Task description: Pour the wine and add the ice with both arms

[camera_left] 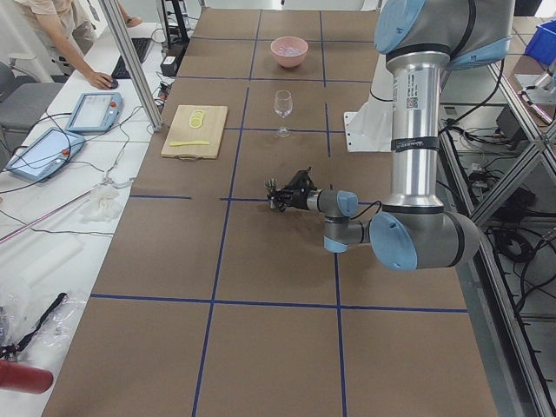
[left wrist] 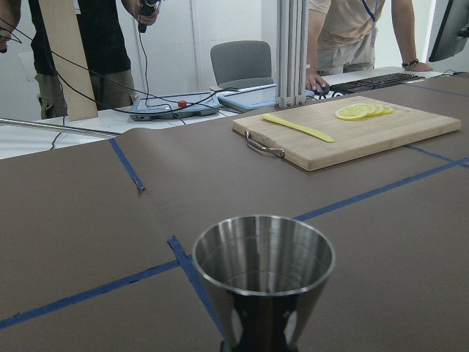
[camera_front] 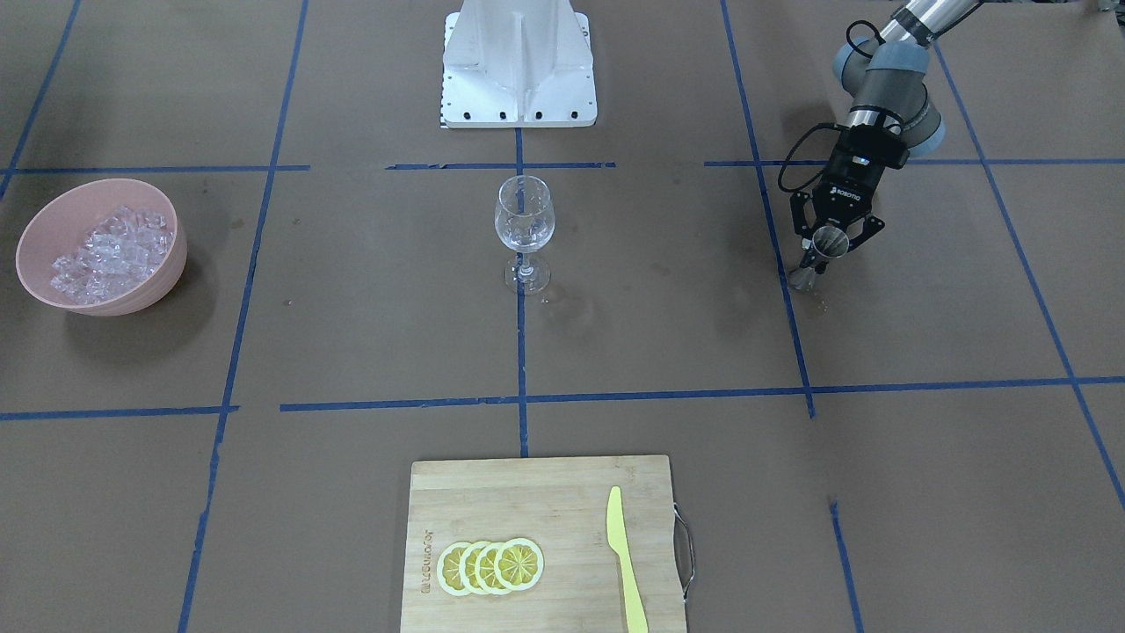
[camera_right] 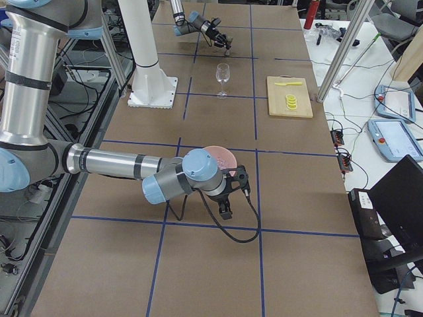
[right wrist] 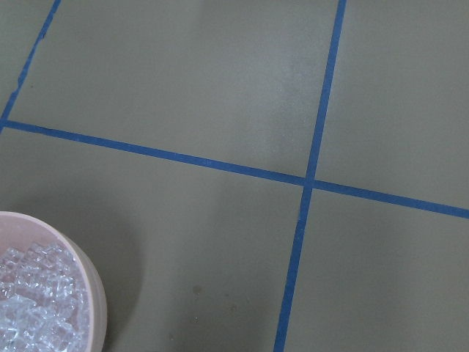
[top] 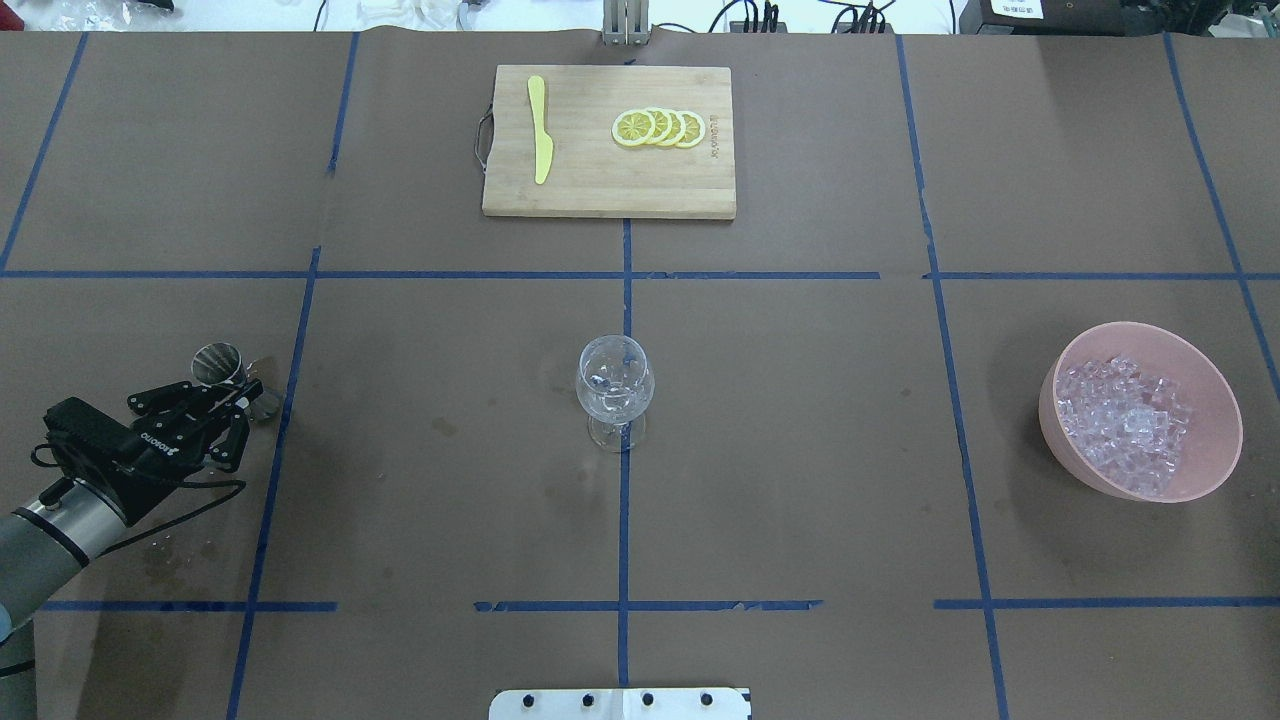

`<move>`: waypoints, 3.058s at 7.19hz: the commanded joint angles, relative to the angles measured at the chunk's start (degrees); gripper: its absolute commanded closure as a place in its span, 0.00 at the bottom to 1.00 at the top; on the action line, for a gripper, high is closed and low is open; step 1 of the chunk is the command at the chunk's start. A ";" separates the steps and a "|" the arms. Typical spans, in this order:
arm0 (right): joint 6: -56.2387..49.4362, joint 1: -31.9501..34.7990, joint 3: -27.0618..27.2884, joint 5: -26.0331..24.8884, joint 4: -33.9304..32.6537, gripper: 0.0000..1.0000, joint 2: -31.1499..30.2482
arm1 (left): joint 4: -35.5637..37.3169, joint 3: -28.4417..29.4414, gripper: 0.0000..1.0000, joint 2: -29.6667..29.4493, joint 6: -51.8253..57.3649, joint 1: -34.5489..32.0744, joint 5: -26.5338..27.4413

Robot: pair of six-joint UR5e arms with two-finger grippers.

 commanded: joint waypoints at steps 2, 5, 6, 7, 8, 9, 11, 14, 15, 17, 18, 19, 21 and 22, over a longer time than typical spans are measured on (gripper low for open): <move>-0.01 0.08 -0.01 0.02 0.01 0.00 -0.03 | -0.07 0.03 0.91 -0.06 0.05 0.04 -0.07; -0.01 0.00 -0.10 -0.06 0.10 0.00 -0.03 | -0.07 0.03 0.81 0.03 0.05 0.04 -0.95; -0.01 0.00 -0.01 -0.06 0.10 0.00 -0.03 | -0.07 0.03 0.75 0.03 0.05 0.04 -0.95; 0.08 0.00 -0.01 -0.06 0.10 0.00 -0.03 | -0.07 0.03 0.68 0.03 0.05 0.04 -0.95; 0.08 0.00 -0.01 -0.06 0.10 0.00 -0.03 | -0.16 0.03 0.66 0.03 0.05 0.04 -0.95; 0.08 0.00 0.08 -0.06 0.10 0.00 -0.03 | -0.16 0.03 0.58 0.12 0.05 0.04 -0.95; 0.08 0.00 0.08 -0.06 0.10 0.00 0.06 | -0.25 0.03 0.53 0.12 0.05 0.04 -0.95; 0.08 0.00 0.08 -0.06 0.02 0.00 0.06 | -0.77 -0.40 0.04 0.21 0.05 -0.14 -0.95; 0.08 0.00 0.17 -0.06 0.10 0.00 0.06 | -0.95 -0.84 0.00 0.29 -0.04 -0.84 -0.86; 0.08 0.00 0.17 -0.06 0.10 0.00 0.06 | -1.22 -2.41 0.00 0.29 0.04 -3.99 -0.51; 0.08 0.00 0.17 -0.06 0.10 0.00 0.06 | -1.22 -4.08 0.00 0.29 0.13 -5.57 -0.51; 0.17 0.00 0.17 -0.06 0.02 0.00 0.06 | -1.22 -6.18 0.00 0.29 0.22 -6.02 -0.24; 0.17 0.00 0.08 -0.06 0.01 0.00 0.15 | -0.78 -7.96 0.00 0.29 3.27 -8.64 -1.37; 0.17 0.00 -0.01 -0.06 0.01 0.00 0.32 | 0.88 -7.88 0.00 0.29 5.56 -14.06 -8.52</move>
